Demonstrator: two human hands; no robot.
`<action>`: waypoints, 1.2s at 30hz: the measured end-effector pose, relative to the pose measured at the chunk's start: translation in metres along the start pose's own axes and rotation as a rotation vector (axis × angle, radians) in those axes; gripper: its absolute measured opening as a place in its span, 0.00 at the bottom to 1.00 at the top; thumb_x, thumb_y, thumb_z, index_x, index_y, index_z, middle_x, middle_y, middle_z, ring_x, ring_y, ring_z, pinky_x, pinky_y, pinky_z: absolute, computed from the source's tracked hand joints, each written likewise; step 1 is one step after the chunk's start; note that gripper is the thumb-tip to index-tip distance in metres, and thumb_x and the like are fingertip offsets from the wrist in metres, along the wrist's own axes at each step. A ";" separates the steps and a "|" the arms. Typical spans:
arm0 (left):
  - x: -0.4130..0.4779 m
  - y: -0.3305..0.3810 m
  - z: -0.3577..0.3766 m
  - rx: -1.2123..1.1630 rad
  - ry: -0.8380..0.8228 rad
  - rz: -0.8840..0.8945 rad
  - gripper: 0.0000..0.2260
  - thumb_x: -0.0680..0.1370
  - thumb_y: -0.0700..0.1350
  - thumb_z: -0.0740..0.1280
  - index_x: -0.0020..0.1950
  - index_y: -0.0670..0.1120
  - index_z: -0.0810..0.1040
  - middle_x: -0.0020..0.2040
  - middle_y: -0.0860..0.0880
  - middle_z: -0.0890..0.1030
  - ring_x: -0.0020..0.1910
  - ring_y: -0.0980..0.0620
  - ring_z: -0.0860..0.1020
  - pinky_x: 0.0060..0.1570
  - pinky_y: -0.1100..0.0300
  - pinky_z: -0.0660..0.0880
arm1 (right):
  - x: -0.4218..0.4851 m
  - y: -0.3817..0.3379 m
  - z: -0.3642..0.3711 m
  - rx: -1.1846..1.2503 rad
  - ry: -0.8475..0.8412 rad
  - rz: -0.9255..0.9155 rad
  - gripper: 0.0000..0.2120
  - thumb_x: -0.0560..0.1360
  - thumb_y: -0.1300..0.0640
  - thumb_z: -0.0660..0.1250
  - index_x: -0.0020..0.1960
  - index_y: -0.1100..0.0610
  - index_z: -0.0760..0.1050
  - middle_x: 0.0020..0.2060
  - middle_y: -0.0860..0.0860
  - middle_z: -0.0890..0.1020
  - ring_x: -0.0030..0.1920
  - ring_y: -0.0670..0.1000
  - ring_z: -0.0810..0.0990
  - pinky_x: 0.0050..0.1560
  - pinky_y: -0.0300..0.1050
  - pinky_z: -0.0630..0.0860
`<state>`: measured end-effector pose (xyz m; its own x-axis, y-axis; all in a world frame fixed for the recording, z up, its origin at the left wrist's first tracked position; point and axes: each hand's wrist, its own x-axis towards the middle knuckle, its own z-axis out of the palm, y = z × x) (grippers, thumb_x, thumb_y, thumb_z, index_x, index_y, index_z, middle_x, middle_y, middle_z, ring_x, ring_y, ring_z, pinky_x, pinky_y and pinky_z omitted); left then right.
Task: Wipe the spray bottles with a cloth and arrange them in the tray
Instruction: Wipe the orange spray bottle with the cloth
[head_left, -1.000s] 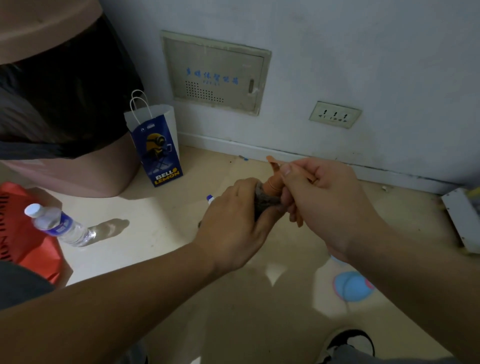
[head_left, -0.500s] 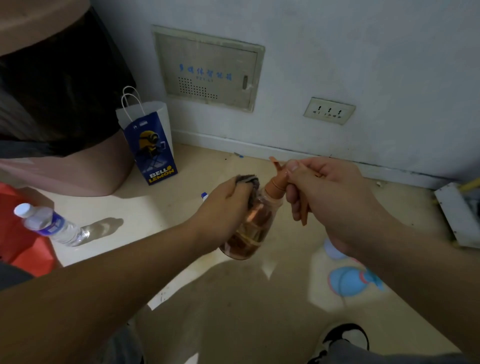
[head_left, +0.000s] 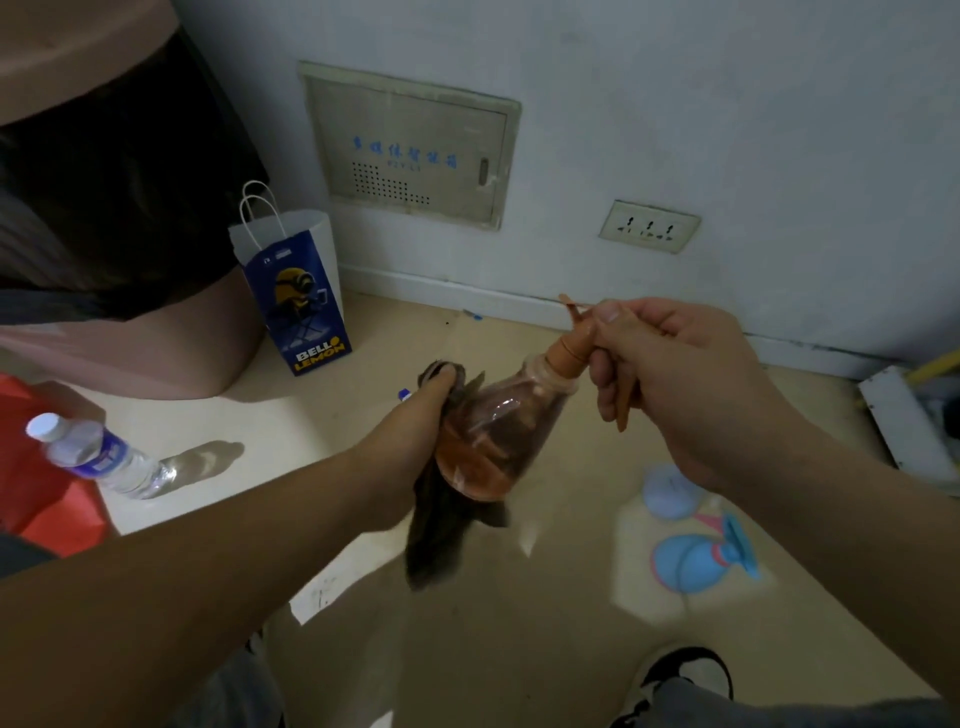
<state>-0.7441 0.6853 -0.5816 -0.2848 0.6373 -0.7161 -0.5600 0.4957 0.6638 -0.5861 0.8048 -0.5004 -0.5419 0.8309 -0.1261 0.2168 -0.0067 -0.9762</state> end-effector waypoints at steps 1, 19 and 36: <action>-0.003 0.000 0.004 -0.073 -0.021 -0.033 0.26 0.83 0.63 0.60 0.64 0.43 0.82 0.54 0.39 0.87 0.51 0.39 0.86 0.50 0.49 0.81 | 0.000 0.001 -0.001 -0.004 0.001 0.001 0.13 0.83 0.57 0.64 0.45 0.62 0.81 0.28 0.56 0.78 0.27 0.55 0.72 0.32 0.50 0.72; -0.021 -0.017 0.036 0.982 0.194 0.930 0.16 0.83 0.58 0.53 0.58 0.54 0.78 0.51 0.54 0.83 0.52 0.50 0.81 0.58 0.45 0.77 | -0.007 0.015 -0.003 -0.294 -0.126 0.233 0.14 0.83 0.51 0.62 0.45 0.60 0.72 0.27 0.57 0.80 0.28 0.57 0.83 0.29 0.50 0.82; 0.013 -0.009 0.014 -0.093 0.153 0.204 0.15 0.85 0.55 0.59 0.69 0.51 0.75 0.57 0.42 0.85 0.56 0.40 0.84 0.62 0.43 0.79 | -0.001 0.014 -0.008 -0.132 0.021 0.327 0.16 0.83 0.51 0.65 0.53 0.67 0.75 0.25 0.56 0.79 0.26 0.55 0.81 0.28 0.46 0.79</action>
<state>-0.7320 0.6973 -0.5934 -0.5094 0.6184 -0.5984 -0.5462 0.3051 0.7801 -0.5758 0.8081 -0.5121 -0.4097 0.8081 -0.4233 0.4799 -0.2037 -0.8534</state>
